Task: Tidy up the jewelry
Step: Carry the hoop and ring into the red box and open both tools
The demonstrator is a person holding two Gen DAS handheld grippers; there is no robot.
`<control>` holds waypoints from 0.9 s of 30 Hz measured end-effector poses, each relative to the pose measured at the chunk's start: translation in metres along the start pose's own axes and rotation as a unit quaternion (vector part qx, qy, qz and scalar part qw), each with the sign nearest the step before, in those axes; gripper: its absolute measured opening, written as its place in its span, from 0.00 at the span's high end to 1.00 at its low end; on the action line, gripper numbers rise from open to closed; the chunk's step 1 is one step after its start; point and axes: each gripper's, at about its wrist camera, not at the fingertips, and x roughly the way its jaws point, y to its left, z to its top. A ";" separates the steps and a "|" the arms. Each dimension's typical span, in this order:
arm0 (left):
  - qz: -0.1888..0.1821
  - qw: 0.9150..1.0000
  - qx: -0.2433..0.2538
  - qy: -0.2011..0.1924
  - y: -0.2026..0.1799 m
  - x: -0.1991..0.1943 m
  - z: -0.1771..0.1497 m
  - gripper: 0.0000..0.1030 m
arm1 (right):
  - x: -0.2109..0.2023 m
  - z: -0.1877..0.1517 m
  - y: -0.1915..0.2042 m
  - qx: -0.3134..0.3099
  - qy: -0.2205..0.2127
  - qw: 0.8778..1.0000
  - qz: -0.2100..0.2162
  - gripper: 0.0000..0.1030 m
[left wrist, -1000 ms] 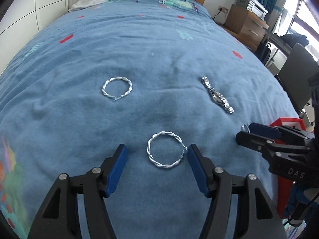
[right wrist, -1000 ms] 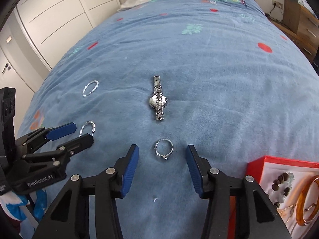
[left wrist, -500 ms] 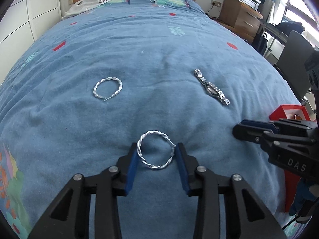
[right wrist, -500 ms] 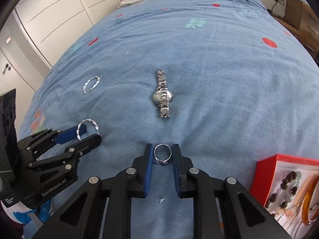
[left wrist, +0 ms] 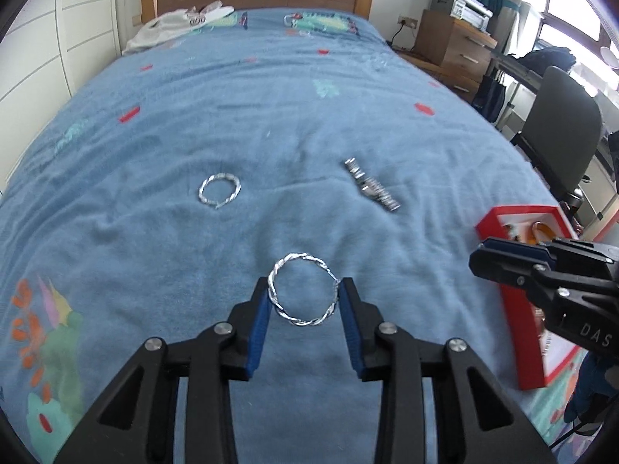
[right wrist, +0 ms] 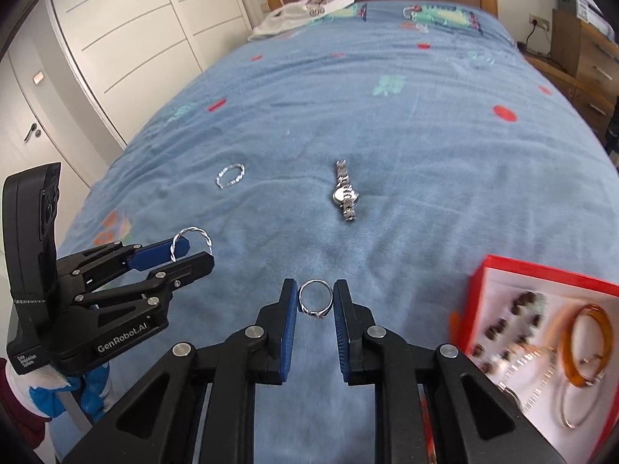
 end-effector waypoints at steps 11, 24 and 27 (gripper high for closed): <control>-0.067 0.996 0.060 -0.022 -0.098 -0.046 0.003 0.68 | -0.087 -0.032 -0.050 0.029 -0.039 0.998 -0.051 0.82; -0.134 0.982 0.127 0.046 -0.229 -0.013 -0.039 0.68 | -0.114 -0.104 -0.151 0.086 0.006 0.991 -0.104 0.82; -0.131 0.980 0.138 0.063 -0.242 -0.001 -0.049 0.68 | -0.107 -0.115 -0.165 0.089 0.021 0.991 -0.102 0.82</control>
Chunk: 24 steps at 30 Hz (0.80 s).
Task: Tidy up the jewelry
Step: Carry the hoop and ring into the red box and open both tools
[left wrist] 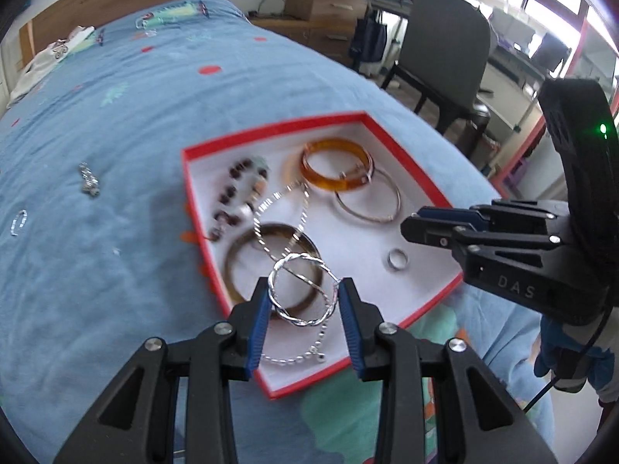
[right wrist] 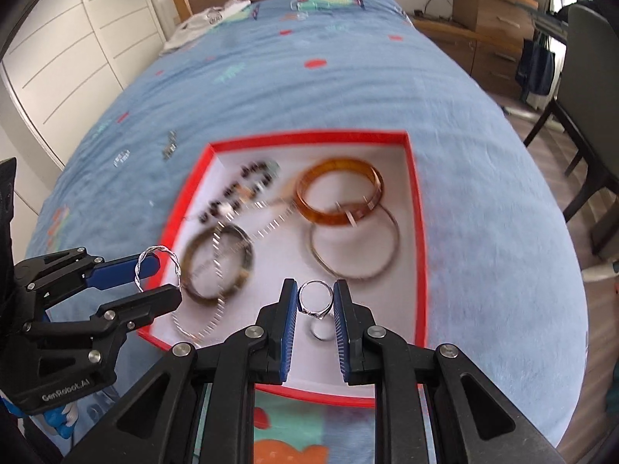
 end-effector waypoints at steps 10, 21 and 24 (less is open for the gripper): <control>0.013 0.999 0.011 0.032 -0.004 0.032 -0.005 0.68 | 0.028 -0.014 -0.009 -0.017 0.024 1.000 0.000 0.82; -0.001 0.999 0.001 0.043 -0.002 0.035 -0.010 0.67 | 0.031 -0.012 -0.004 -0.030 0.027 0.999 -0.012 0.81; -0.006 0.999 0.001 0.044 0.000 0.030 -0.009 0.67 | 0.026 -0.012 -0.005 -0.022 0.024 0.999 -0.013 0.76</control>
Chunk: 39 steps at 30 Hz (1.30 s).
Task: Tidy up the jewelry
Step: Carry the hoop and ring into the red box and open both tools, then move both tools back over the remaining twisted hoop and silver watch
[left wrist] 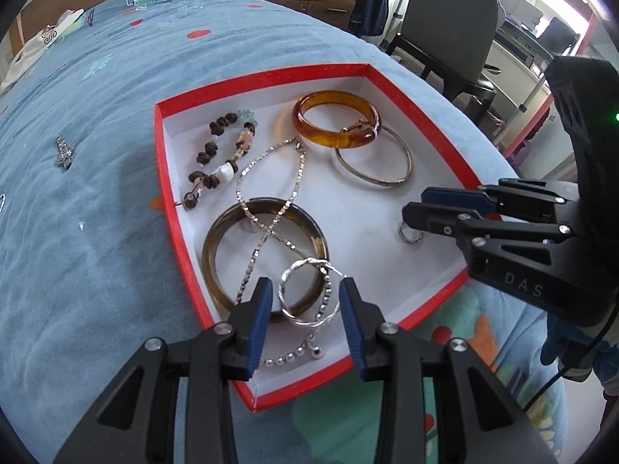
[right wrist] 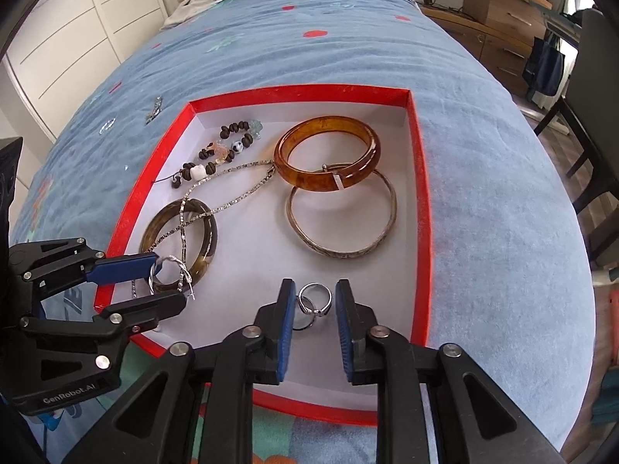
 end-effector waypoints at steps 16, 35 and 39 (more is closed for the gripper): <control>0.021 0.996 -0.012 -0.084 0.000 -0.089 -0.012 0.62 | -0.070 -0.003 0.019 0.002 -0.051 0.998 -0.026 0.61; 0.139 0.971 -0.088 -0.174 0.080 -0.180 -0.043 0.55 | -0.111 0.014 0.102 -0.032 -0.094 0.995 -0.009 0.54; 0.145 0.967 -0.109 -0.177 0.107 -0.183 -0.048 0.53 | -0.106 0.025 0.124 -0.043 -0.097 0.994 -0.002 0.54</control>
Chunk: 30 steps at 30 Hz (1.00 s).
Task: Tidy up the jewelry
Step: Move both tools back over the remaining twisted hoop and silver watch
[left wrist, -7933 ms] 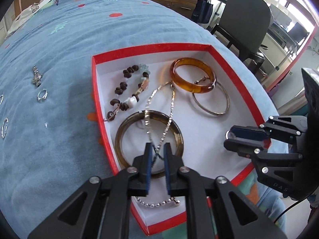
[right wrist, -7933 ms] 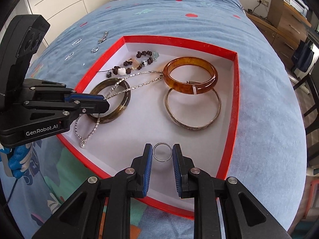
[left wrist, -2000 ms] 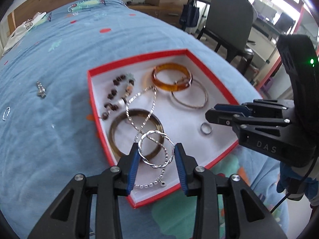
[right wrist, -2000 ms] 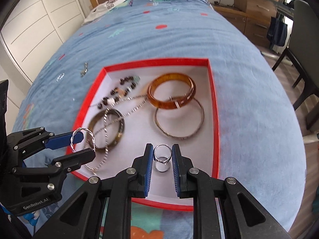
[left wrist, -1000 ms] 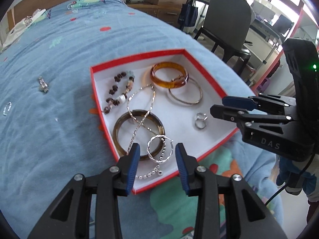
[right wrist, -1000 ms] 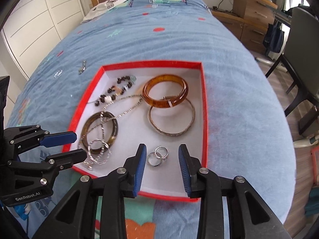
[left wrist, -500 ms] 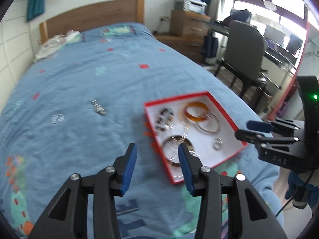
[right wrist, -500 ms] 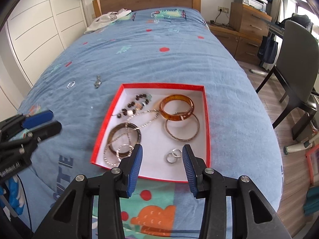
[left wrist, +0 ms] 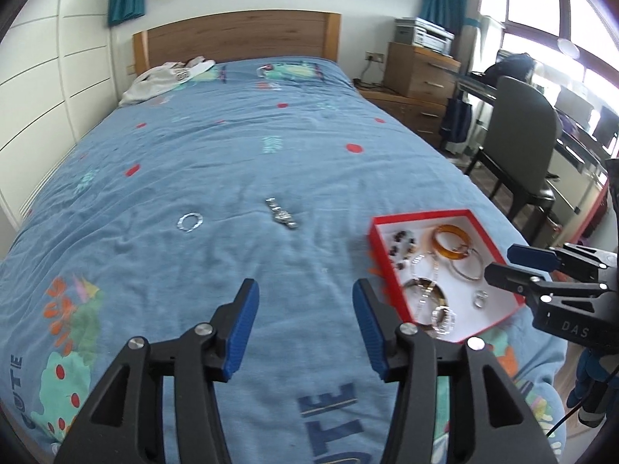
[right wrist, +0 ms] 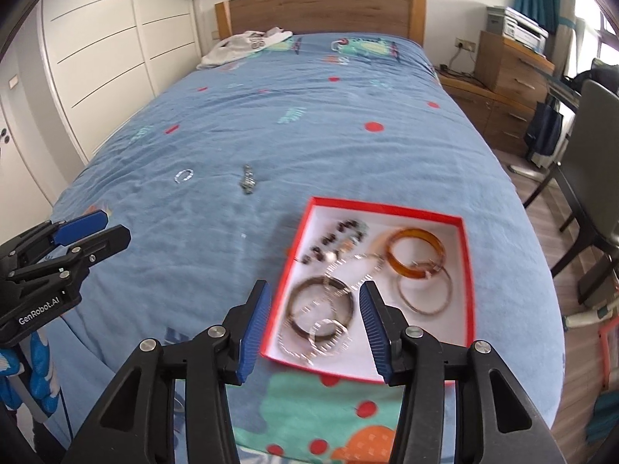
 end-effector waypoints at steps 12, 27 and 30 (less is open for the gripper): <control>0.029 0.999 -0.036 0.009 0.064 0.032 0.007 0.52 | 0.045 0.036 0.062 -0.048 0.013 0.998 0.037 0.54; 0.060 0.995 -0.066 0.046 0.131 0.122 0.026 0.51 | 0.146 0.081 0.097 -0.060 0.047 0.994 0.083 0.54; 0.066 0.994 -0.069 0.049 0.140 0.138 0.031 0.51 | 0.168 0.092 0.103 -0.062 0.051 0.993 0.091 0.54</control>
